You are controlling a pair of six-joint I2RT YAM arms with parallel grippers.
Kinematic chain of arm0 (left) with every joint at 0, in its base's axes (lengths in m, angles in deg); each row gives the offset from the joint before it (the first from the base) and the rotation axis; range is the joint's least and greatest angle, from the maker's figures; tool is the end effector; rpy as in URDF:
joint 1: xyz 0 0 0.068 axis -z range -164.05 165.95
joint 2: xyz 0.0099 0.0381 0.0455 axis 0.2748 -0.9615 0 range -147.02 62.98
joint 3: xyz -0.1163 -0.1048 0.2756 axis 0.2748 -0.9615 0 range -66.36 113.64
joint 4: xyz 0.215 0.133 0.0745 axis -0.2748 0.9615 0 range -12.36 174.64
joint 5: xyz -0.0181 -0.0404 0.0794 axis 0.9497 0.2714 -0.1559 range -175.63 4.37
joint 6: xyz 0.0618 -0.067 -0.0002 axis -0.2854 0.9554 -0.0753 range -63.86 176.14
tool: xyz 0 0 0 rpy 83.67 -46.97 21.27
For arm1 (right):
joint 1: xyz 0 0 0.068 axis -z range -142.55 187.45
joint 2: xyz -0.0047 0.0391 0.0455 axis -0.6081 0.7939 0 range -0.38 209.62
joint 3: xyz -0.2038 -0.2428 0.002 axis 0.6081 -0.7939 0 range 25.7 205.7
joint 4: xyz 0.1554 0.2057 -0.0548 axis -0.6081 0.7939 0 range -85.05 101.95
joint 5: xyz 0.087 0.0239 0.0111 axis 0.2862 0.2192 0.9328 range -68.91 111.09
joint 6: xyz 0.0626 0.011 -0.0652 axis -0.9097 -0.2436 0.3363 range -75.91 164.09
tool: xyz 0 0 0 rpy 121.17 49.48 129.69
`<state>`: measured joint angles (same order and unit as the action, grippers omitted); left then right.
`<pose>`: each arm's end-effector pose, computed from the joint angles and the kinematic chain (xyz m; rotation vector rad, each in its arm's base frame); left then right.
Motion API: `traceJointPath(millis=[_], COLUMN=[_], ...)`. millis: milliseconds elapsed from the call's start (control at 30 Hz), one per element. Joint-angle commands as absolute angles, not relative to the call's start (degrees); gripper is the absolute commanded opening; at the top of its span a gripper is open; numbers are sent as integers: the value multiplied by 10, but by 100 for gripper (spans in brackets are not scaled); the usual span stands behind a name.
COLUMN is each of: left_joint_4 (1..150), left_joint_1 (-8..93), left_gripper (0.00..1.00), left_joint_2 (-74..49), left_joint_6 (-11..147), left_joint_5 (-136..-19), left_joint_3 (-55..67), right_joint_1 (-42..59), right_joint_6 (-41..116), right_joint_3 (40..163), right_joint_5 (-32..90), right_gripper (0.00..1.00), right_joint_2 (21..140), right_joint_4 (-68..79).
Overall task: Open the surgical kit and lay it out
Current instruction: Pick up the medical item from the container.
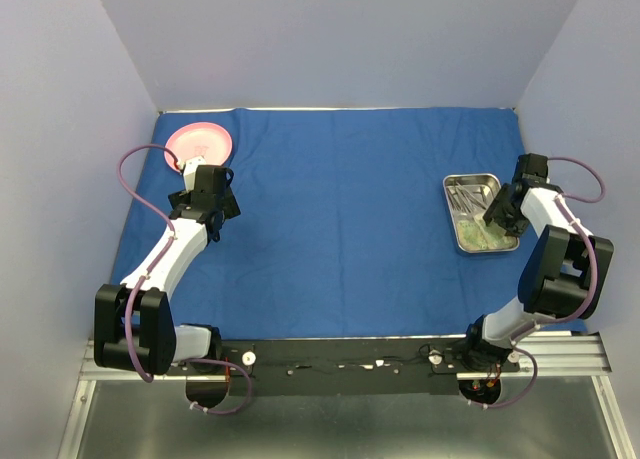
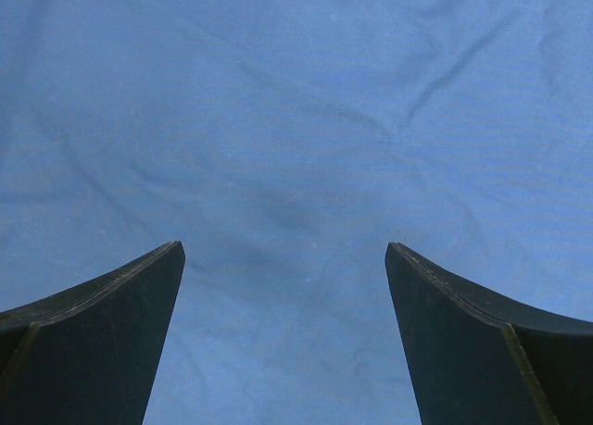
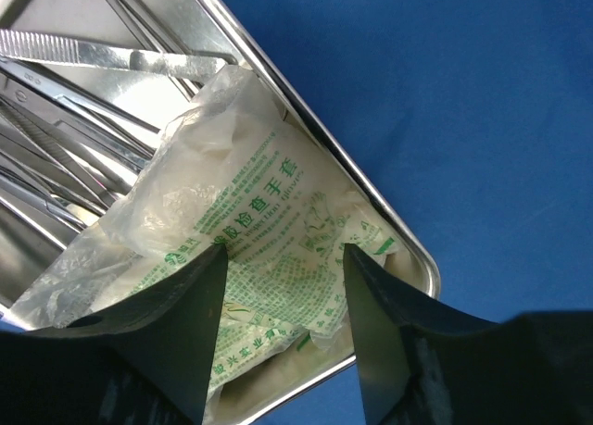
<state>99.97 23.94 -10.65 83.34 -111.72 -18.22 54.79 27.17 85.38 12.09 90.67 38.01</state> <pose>0.2829 -0.0034 0.2490 -0.5869 2.2350 0.2399 0.3157 -0.1120 0.2060 0.8377 2.5549 -0.2136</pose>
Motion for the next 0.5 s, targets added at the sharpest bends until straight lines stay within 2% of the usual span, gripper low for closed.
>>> traceJointPath(millis=[0,33,67,133,167,233,267,300,467], left_joint_4=[986,987,987,987,988,991,994,997,1015], left_joint_1=[243,243,244,245,245,245,246,247,257], left_gripper=[99,99,99,99,99,99,99,99,99], left_joint_2=[-107,-108,-108,-108,-108,-106,-103,-102,-100], left_joint_6=[831,832,833,832,833,832,832,833,840], left_joint_5=[-1111,-1110,-1109,-1106,-1104,-1100,-1096,-1093,-1052], left_joint_3=[-170,-169,-169,-169,-168,-167,-164,-160,-128], right_joint_1=[554,554,554,554,554,554,554,554,542], right_joint_6=[265,264,263,256,251,244,241,236,215], right_joint_3=[847,848,848,844,843,846,847,849,870], right_joint_5=[156,158,160,161,163,164,167,166,179], right_gripper=[49,43,33,27,19,12,4,1,1], right_joint_2=[909,908,905,902,897,893,883,877,821], right_joint_4=[366,367,368,369,371,378,384,388,418])
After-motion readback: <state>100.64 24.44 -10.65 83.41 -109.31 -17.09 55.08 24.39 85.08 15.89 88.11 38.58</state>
